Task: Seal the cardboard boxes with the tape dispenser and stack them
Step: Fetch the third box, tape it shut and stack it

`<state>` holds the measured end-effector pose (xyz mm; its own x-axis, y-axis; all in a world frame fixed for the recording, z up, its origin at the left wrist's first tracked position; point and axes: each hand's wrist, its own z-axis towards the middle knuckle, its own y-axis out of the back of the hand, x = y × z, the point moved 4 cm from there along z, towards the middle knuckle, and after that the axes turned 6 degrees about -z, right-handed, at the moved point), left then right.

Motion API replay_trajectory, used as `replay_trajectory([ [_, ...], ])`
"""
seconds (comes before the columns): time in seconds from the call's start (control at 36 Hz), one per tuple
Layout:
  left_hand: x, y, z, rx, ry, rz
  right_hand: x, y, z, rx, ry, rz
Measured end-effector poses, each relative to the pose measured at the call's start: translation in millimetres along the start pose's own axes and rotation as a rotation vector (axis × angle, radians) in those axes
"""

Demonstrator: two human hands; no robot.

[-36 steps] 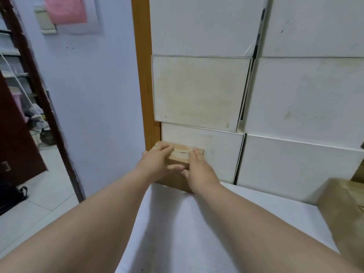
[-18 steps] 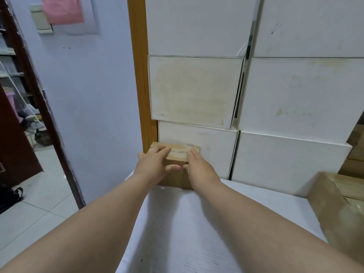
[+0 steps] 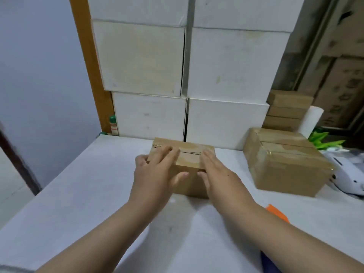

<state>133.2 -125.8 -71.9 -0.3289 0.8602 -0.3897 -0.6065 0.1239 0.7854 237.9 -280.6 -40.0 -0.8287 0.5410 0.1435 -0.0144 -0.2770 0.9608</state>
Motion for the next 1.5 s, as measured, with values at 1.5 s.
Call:
replay_trajectory([
  [1.5, -99, 18, -73, 0.158, -0.075, -0.253, -112, 98, -154, -0.465, -0.562, 0.738],
])
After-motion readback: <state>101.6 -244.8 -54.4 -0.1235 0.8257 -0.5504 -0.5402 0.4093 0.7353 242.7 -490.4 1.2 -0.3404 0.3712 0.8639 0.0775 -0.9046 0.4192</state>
